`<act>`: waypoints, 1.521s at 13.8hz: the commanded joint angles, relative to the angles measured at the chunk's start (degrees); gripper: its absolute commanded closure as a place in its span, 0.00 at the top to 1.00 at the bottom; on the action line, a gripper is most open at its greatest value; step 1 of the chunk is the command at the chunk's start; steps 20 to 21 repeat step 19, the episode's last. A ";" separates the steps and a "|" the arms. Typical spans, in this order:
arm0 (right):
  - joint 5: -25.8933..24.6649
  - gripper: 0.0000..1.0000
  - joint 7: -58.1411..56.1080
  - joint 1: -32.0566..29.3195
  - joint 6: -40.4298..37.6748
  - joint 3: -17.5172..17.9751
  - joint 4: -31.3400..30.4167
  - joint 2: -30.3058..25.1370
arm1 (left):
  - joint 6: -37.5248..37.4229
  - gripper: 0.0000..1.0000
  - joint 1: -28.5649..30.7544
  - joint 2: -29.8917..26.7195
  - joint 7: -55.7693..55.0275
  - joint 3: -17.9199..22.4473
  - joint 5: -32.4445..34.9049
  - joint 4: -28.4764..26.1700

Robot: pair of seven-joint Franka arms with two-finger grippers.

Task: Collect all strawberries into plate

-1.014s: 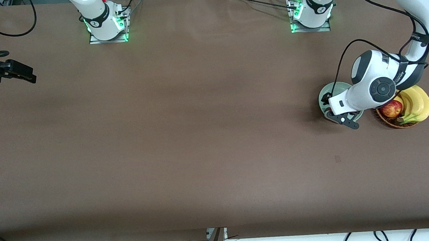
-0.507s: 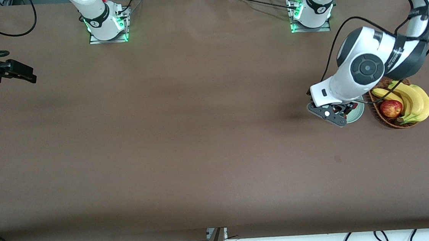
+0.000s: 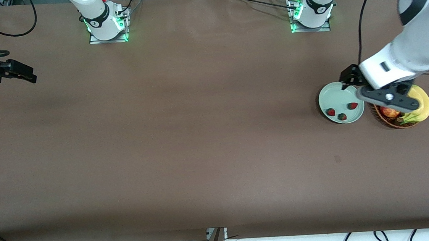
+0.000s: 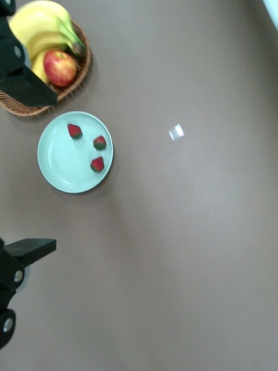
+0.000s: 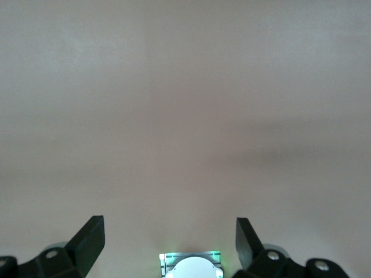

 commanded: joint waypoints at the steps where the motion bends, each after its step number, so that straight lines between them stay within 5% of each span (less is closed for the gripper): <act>1: 0.55 1.00 -0.21 -0.13 -0.21 0.16 0.37 -0.18 | 0.57 1.00 -9.97 -8.56 -1.08 17.93 -7.56 -5.94; 3: 0.55 1.00 -0.21 -0.13 -0.21 0.16 0.37 -0.18 | 6.44 1.00 -19.03 -14.63 -1.43 29.90 -8.45 -13.84; 6: 0.55 1.00 -0.29 -0.13 -0.21 0.16 0.37 -0.09 | 13.14 1.00 -23.10 -20.36 -3.18 31.97 -8.45 -23.88; 8: 0.55 1.00 -0.29 -0.13 -0.21 0.16 0.37 -0.09 | 12.88 1.00 -24.77 -20.46 -4.86 34.50 -8.54 -24.25; 21: 0.55 1.00 -0.21 -0.13 -0.21 0.16 0.37 -0.09 | 7.87 1.00 -19.59 -19.41 -4.16 32.67 -8.10 -23.73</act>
